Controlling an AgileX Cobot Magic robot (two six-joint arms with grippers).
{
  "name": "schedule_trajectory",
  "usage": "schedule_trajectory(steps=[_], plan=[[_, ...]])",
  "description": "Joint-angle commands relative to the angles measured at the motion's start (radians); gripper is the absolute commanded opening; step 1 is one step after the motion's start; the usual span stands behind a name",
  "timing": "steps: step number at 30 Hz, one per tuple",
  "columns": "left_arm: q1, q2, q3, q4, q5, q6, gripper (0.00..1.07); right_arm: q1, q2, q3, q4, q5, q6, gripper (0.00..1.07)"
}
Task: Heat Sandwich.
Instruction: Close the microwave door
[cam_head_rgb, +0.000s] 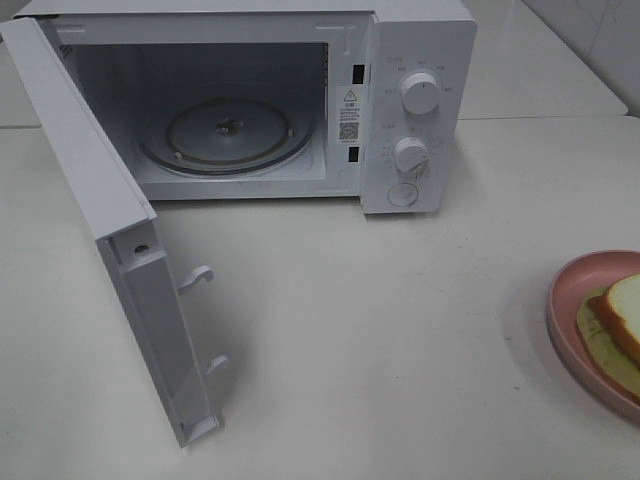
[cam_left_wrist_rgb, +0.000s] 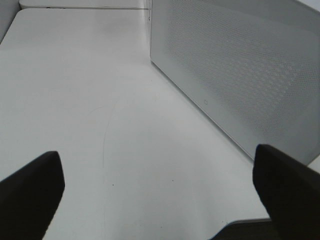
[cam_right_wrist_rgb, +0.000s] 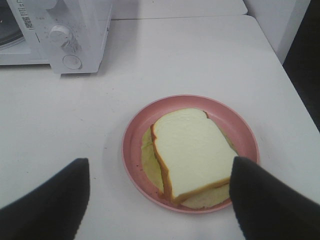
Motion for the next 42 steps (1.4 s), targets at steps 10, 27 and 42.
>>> schedule_trajectory(steps=[10, 27, 42], plan=[[0.002, -0.006, 0.002, -0.007, -0.012, -0.002, 0.97, -0.008, -0.022, 0.003, 0.000, -0.016, -0.009, 0.75], [0.002, -0.006, 0.002, -0.011, -0.012, -0.002, 0.97, -0.008, -0.022, 0.003, 0.000, -0.016, -0.008, 0.75], [0.002, -0.003, -0.014, -0.013, -0.027, -0.007, 0.97, -0.008, -0.022, 0.003, 0.000, -0.016, -0.008, 0.75]])
